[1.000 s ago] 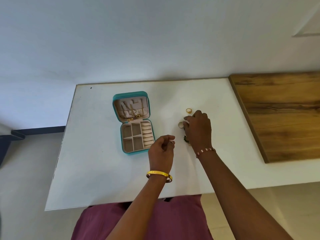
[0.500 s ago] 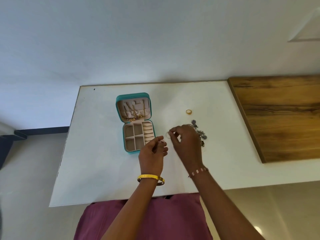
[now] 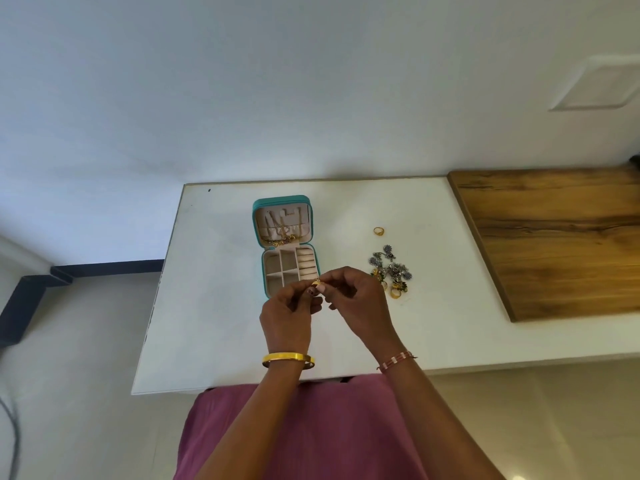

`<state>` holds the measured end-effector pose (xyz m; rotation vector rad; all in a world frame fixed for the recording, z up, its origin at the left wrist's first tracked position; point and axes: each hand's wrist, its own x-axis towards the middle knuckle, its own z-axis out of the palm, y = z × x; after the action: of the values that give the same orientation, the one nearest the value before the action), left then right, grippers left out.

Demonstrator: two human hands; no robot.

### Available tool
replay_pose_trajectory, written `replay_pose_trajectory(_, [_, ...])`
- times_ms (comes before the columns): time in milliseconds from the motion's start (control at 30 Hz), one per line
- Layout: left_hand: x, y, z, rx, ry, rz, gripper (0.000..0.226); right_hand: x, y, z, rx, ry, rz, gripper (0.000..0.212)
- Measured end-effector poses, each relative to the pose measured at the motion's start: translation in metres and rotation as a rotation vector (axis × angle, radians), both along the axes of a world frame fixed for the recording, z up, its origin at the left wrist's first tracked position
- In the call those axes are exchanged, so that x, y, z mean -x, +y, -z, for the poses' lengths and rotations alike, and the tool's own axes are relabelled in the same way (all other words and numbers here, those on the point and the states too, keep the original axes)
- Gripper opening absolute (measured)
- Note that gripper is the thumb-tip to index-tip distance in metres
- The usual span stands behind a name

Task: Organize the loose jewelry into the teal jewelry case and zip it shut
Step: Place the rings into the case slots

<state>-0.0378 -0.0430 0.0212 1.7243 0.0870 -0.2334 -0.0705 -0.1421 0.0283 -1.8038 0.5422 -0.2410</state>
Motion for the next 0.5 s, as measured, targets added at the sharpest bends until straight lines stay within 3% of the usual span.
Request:
replay_pose_trajectory(200, [0.012, 0.014, 0.011, -0.022, 0.01, 0.023, 0.017, 0.008, 0.001, 0.006, -0.032, 0.083, -0.09, 0.013])
replay_pose_trajectory(333, [0.009, 0.02, 0.023, -0.097, -0.058, -0.014, 0.016, -0.001, -0.005, 0.016, -0.044, 0.086, -0.036, 0.014])
replay_pose_trajectory(500, [-0.006, 0.029, 0.038, -0.232, -0.191, -0.157, 0.019, -0.03, -0.025, 0.025, 0.142, 0.03, 0.075, 0.011])
